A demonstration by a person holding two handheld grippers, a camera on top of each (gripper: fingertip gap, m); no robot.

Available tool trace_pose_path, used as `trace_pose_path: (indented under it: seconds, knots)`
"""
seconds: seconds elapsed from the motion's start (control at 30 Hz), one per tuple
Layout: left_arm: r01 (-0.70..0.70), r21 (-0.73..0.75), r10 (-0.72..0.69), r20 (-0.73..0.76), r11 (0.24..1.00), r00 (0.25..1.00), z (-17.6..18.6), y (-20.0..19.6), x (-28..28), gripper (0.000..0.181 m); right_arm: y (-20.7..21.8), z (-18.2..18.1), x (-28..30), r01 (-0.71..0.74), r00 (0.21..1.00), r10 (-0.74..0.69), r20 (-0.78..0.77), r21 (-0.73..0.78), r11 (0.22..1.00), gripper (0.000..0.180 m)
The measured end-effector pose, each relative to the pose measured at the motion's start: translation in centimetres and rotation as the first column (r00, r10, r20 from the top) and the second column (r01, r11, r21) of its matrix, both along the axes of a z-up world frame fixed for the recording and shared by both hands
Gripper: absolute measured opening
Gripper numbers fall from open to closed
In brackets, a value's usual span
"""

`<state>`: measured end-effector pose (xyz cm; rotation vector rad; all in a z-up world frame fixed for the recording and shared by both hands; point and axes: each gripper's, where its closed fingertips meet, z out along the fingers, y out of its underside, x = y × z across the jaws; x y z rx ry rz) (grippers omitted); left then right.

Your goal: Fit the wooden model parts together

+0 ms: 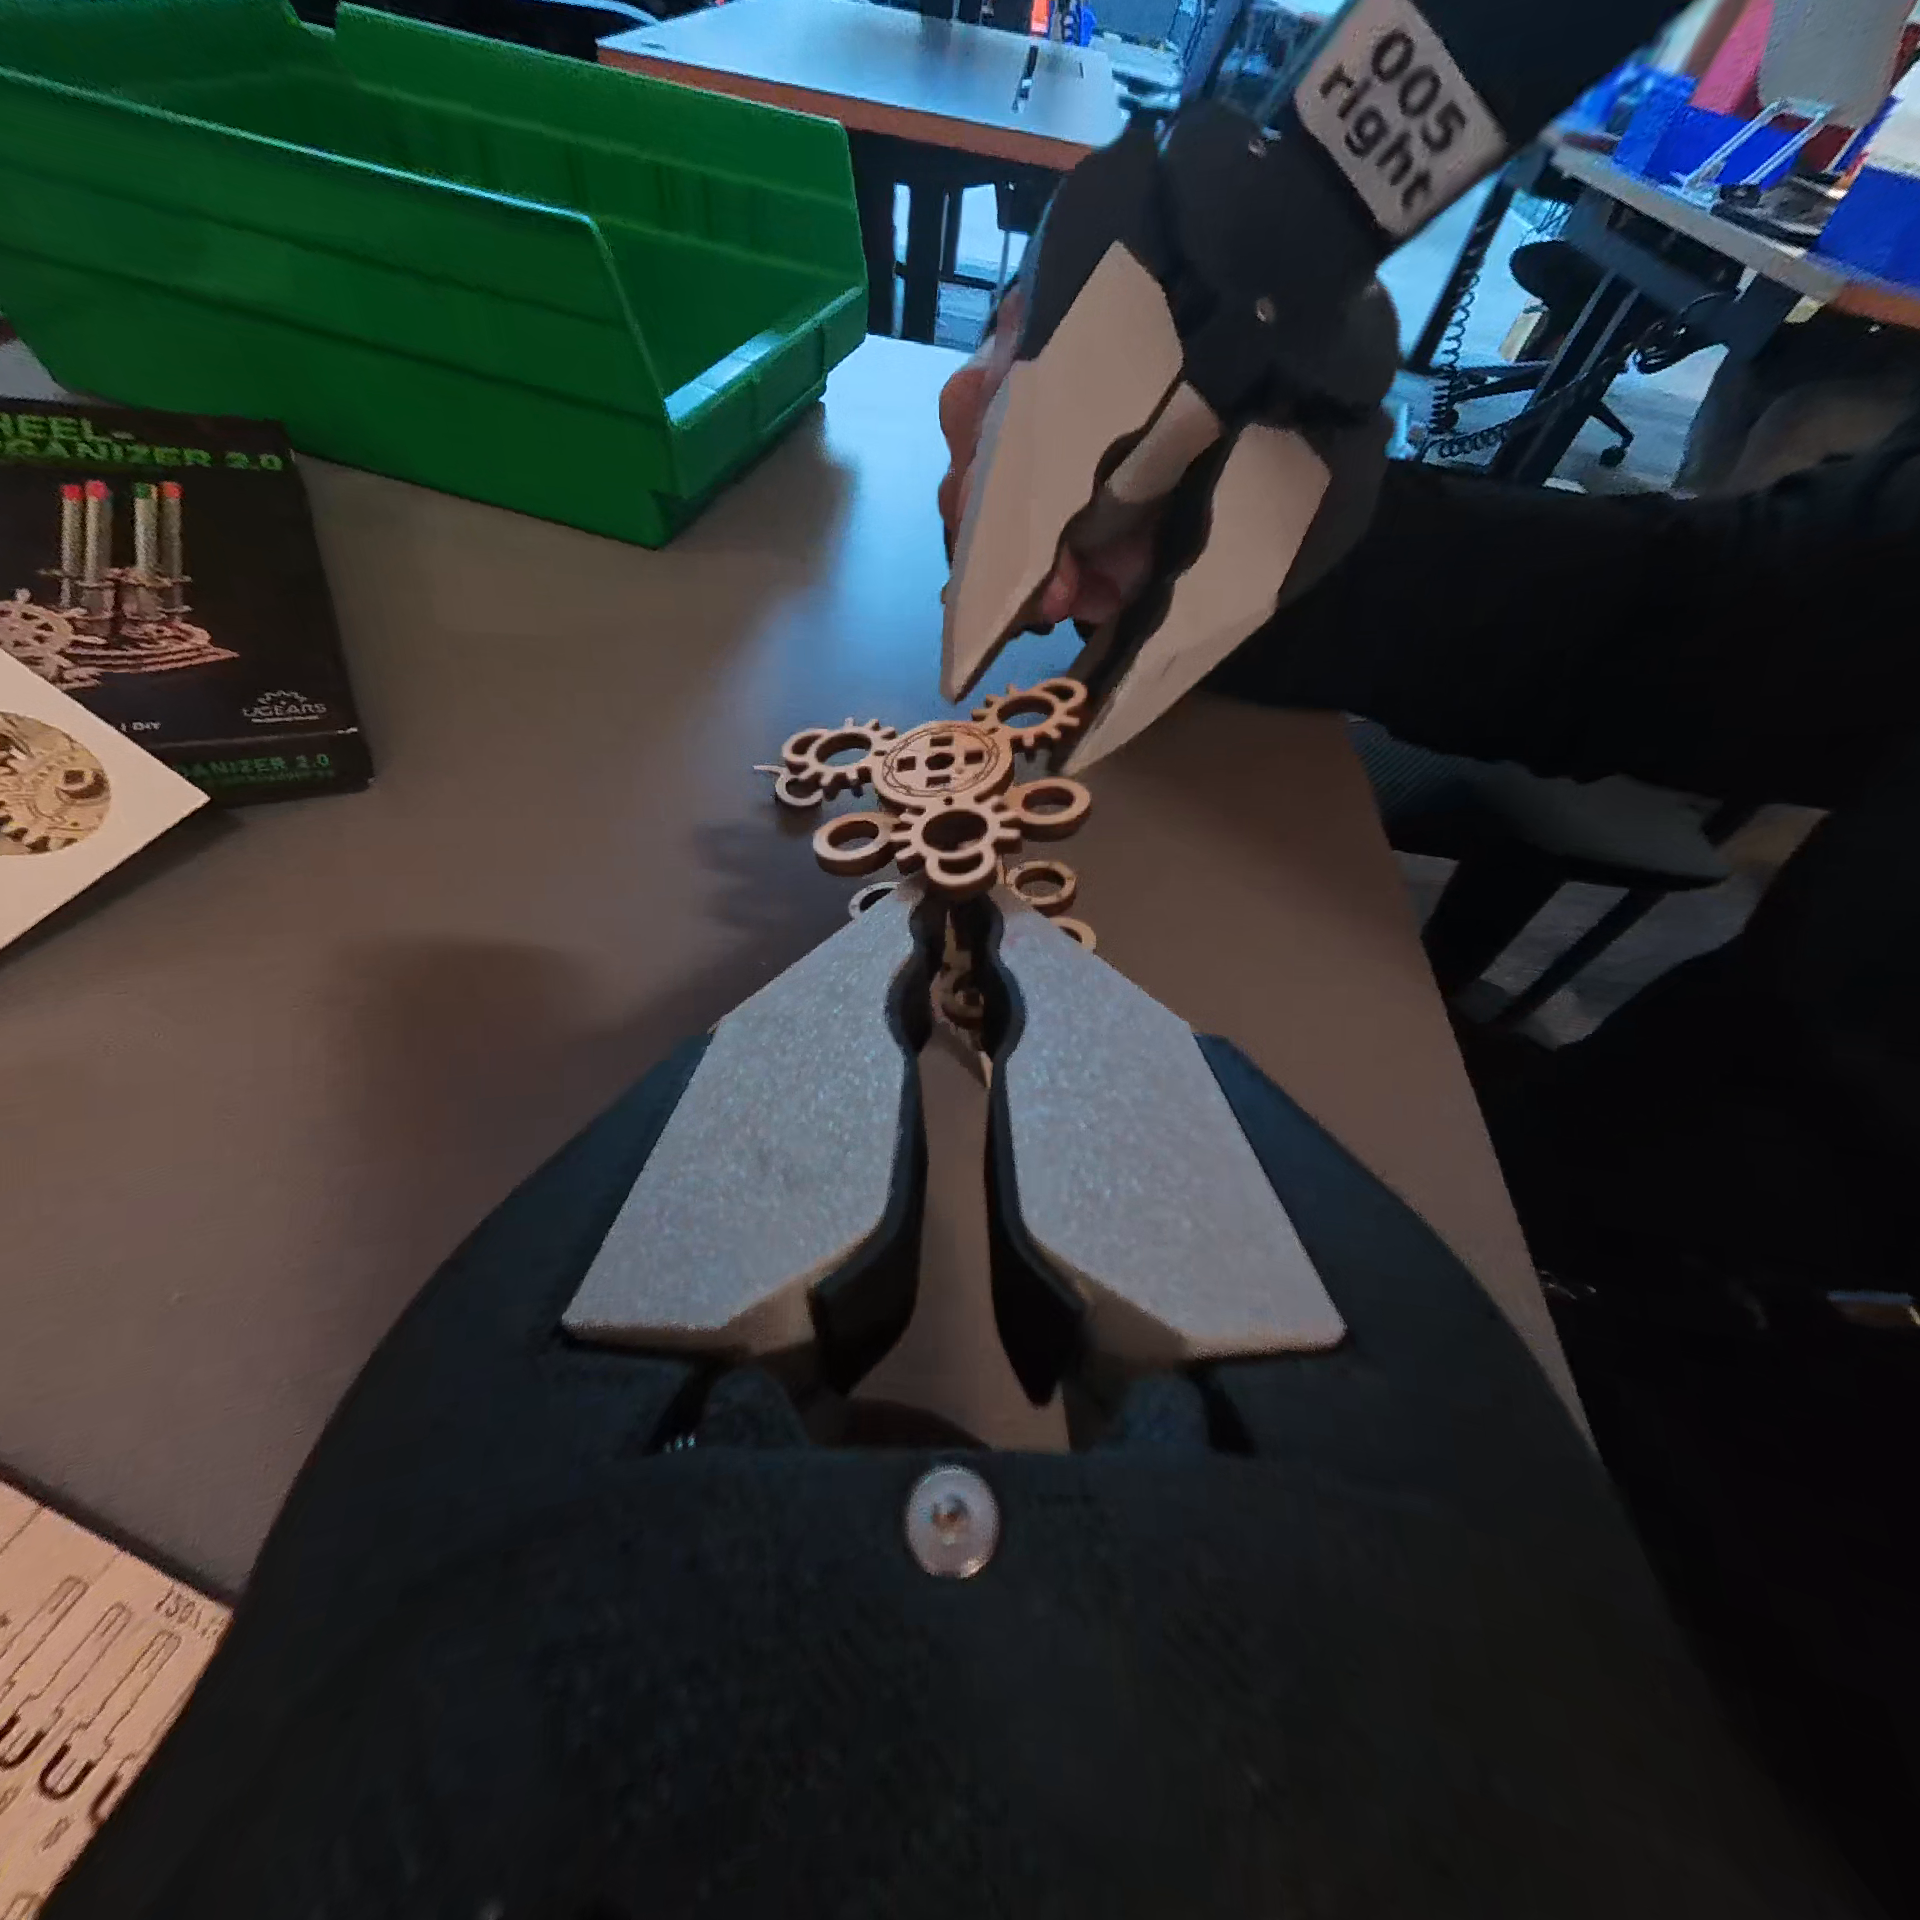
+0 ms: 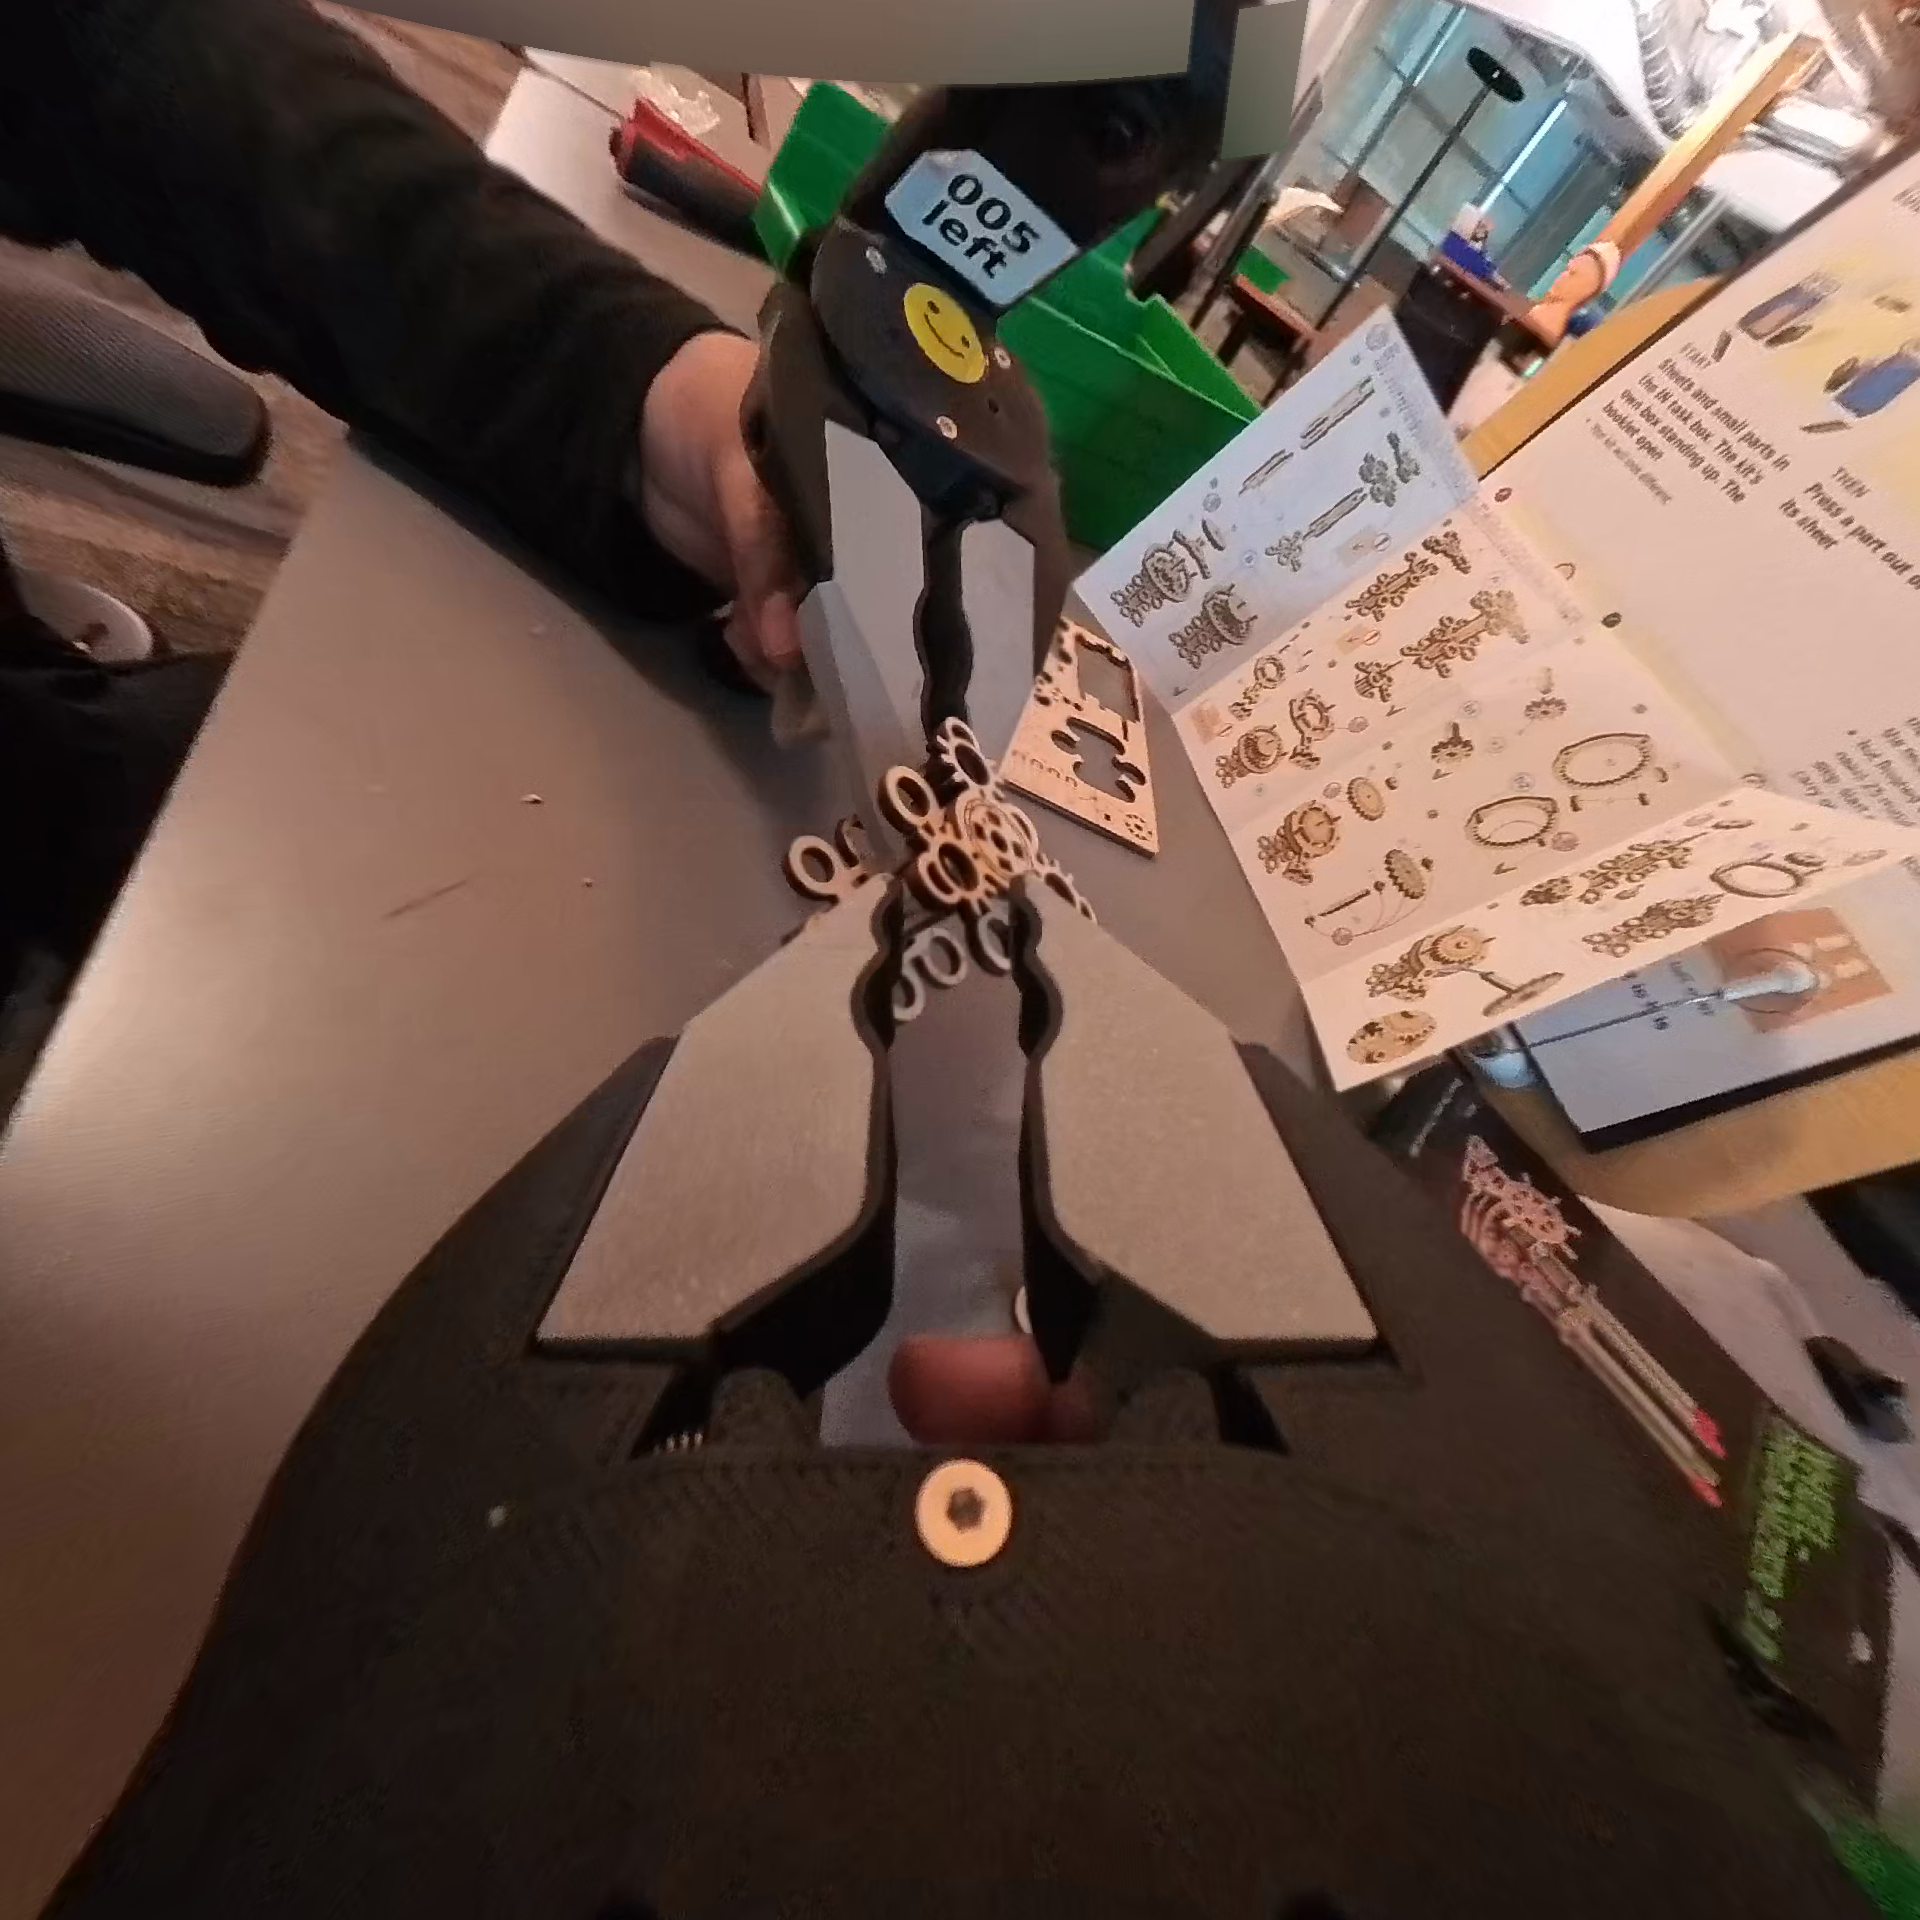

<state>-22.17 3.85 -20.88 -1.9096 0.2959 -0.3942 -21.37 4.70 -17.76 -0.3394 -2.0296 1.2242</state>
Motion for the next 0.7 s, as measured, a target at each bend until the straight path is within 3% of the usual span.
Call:
trace_pose_path:
  seconds: [0.13,0.17,0.27,0.47,0.7]
  knots:
    - [-0.008,0.026,0.009,-0.048,1.0,0.999,0.1,-0.2,0.2,0.001,1.3,2.3,0.5,0.008,0.993,0.01,0.115,-0.157,0.988,0.009]
    - [-0.007,0.035,0.009,-0.065,0.999,0.998,0.1,-0.3,0.3,0.001,1.6,2.6,0.3,0.03,0.983,0.005,0.182,-0.186,0.982,0.0]
    - [-0.008,0.06,0.015,-0.119,0.998,0.993,0.2,-0.6,0.6,0.001,1.1,2.5,0.5,0.042,0.899,0.05,0.435,-0.201,0.979,0.0]
    - [0.032,0.077,-0.02,-0.156,0.997,0.988,0.2,-0.9,1.4,0.001,-1.4,2.0,0.4,-0.041,0.799,-0.032,0.6,0.108,0.993,0.0]
    - [0.042,0.072,-0.031,-0.147,0.997,0.989,0.2,-1.0,1.4,0.001,-2.1,1.0,0.4,-0.126,0.773,-0.176,0.61,0.42,0.899,0.0]
